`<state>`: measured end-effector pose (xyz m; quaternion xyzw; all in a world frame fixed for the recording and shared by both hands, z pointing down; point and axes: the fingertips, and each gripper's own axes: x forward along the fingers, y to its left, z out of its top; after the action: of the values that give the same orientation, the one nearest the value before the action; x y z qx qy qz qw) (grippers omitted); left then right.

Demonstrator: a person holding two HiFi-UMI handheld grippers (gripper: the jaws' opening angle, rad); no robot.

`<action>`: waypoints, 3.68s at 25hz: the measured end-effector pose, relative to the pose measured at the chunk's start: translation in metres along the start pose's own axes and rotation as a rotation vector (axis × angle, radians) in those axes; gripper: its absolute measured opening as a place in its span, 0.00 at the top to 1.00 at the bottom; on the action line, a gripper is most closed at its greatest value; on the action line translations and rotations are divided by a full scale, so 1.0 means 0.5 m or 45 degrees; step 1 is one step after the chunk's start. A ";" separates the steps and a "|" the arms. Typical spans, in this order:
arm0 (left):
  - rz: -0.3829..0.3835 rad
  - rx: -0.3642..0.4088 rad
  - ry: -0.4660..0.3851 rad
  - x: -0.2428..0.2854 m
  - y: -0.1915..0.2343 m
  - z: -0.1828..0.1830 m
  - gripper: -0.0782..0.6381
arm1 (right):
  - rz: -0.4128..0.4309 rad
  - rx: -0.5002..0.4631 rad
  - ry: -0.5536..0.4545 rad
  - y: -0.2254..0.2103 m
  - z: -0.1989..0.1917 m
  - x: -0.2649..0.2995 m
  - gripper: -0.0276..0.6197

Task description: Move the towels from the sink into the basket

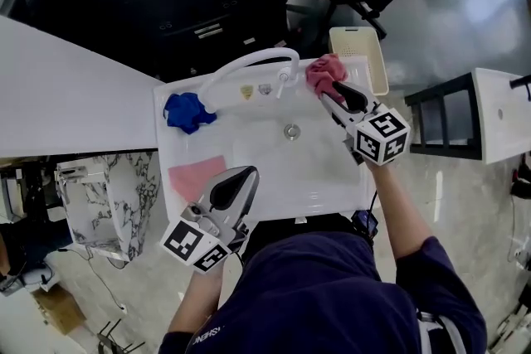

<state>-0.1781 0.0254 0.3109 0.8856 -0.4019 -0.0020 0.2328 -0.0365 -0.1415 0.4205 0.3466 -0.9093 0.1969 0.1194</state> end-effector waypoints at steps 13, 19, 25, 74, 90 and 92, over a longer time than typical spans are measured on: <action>0.094 -0.025 0.076 0.027 -0.002 -0.052 0.89 | -0.132 -0.108 0.239 -0.141 -0.110 0.103 0.61; 0.112 -0.016 0.093 0.036 -0.006 -0.055 0.89 | -0.166 -0.154 0.326 -0.176 -0.152 0.136 0.54; 0.136 -0.029 0.110 0.035 -0.007 -0.063 0.89 | -0.211 -0.186 0.422 -0.195 -0.193 0.160 0.53; -0.119 0.057 -0.008 -0.164 0.007 -0.034 0.89 | -0.367 -0.280 0.173 0.043 -0.024 -0.021 0.86; -0.268 0.099 -0.030 -0.155 -0.023 -0.011 0.89 | -0.459 -0.265 0.050 0.089 0.036 -0.148 0.86; -0.280 0.102 -0.023 -0.149 -0.036 -0.015 0.89 | -0.461 -0.253 0.032 0.086 0.038 -0.164 0.86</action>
<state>-0.2141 0.0917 0.2962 0.9329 -0.3040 -0.0194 0.1921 -0.0071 -0.0728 0.3624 0.4885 -0.8455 0.0860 0.1976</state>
